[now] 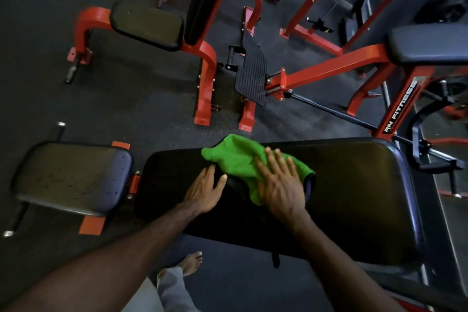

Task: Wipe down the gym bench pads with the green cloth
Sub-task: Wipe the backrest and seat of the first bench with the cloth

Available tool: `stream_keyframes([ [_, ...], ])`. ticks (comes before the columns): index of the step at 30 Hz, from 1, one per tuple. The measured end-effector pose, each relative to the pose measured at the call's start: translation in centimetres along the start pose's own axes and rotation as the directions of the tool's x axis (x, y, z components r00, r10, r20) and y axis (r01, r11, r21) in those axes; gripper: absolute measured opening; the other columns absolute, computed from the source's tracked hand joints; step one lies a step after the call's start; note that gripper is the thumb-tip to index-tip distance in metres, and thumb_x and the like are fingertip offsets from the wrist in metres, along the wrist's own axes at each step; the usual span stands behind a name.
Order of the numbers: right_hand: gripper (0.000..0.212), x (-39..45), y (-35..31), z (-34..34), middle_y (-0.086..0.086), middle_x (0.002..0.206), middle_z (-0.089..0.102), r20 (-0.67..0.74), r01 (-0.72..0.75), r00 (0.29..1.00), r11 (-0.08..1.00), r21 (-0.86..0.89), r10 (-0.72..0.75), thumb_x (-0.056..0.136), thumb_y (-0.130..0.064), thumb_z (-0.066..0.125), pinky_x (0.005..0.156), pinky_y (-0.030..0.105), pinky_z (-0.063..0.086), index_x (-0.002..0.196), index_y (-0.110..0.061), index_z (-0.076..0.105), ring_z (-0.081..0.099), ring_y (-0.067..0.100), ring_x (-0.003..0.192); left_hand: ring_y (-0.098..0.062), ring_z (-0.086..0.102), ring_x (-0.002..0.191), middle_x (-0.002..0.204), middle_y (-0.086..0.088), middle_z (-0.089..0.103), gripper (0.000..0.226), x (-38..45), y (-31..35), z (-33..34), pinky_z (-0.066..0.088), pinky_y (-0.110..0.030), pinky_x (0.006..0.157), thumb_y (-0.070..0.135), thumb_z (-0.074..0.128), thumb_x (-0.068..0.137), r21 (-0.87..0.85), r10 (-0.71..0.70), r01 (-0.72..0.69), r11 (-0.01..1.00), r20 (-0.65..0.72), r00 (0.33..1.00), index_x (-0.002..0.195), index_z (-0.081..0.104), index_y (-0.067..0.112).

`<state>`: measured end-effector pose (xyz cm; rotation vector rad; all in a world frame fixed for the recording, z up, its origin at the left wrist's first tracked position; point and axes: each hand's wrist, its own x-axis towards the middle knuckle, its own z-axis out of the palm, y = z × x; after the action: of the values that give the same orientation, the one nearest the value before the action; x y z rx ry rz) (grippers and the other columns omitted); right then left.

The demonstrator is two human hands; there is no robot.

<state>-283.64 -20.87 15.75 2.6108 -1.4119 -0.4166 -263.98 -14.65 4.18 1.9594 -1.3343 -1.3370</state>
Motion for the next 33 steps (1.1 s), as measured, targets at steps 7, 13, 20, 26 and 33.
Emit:
stream_keyframes([
  [7, 0.054, -4.0, -3.4, 2.0, 0.016, 0.164, 0.037, 0.011, 0.054, 0.998, 0.998, -0.023, -0.054, 0.099, -0.038, 0.048, 0.124, 0.053, 0.011, 0.148, -0.015, 0.056, 0.033, 0.038, 0.153, -0.029, 0.035, 0.151, 0.162, -0.014, 0.037, 0.066, -0.6, -0.6, 0.2, 0.029, -0.039, 0.123, 0.051, 0.042, 0.106, -0.005, -0.004, 0.004, 1.0, 0.022, 1.0, 0.157, 0.034, 0.009],
  [13, 0.057, -5.2, 0.1, 0.0, 0.012, 0.166, 0.034, -0.062, -0.092, 0.994, 0.996, -0.011, 0.092, 0.096, -0.034, 0.058, 0.126, 0.049, 0.013, 0.151, -0.021, 0.052, 0.031, 0.033, 0.154, -0.031, 0.037, 0.148, 0.161, -0.018, 0.037, 0.077, -0.7, 0.5, 0.3, 0.031, -0.039, 0.121, 0.058, 0.045, 0.103, -0.01, 0.007, -0.006, 1.0, 0.019, 1.0, 0.157, 0.031, 0.006],
  [20, 0.056, -9.8, -4.2, 2.1, 0.014, 0.167, 0.031, -0.016, -0.041, 0.999, 0.999, -0.036, 0.04, 0.103, -0.039, 0.041, 0.126, 0.052, 0.008, 0.152, -0.015, 0.051, 0.025, 0.035, 0.156, -0.027, 0.032, 0.152, 0.168, -0.014, 0.027, 0.085, -0.6, 3.4, 0.1, 0.027, -0.037, 0.124, 0.053, 0.052, 0.102, -0.099, 0.097, -0.099, 0.99, -0.029, 0.995, 0.165, 0.013, 0.012],
  [26, 0.058, -10.9, -0.1, -0.5, 0.012, 0.165, 0.037, -0.204, -0.266, 0.941, 0.963, 0.045, 0.269, 0.093, -0.024, 0.054, 0.126, 0.054, 0.017, 0.151, -0.018, 0.053, 0.029, 0.036, 0.155, -0.024, 0.031, 0.153, 0.17, -0.009, 0.023, 0.086, -1.5, 5.2, 0.0, 0.025, -0.034, 0.122, 0.047, 0.057, 0.102, -0.083, 0.207, -0.209, 0.974, -0.028, 0.978, 0.166, 0.008, 0.019],
  [33, 0.051, -15.5, -4.8, 2.3, 0.008, 0.171, 0.02, -0.115, -0.207, 0.971, 0.978, 0.024, 0.208, 0.103, -0.03, 0.043, 0.13, 0.046, 0.001, 0.153, -0.018, 0.05, 0.015, 0.028, 0.159, -0.022, 0.022, 0.157, 0.172, -0.008, 0.017, 0.086, -2.4, 6.5, -0.3, 0.019, -0.033, 0.124, 0.052, 0.053, 0.102, 0.006, 0.273, -0.274, 0.962, 0.08, 0.959, 0.166, 0.005, 0.018],
])
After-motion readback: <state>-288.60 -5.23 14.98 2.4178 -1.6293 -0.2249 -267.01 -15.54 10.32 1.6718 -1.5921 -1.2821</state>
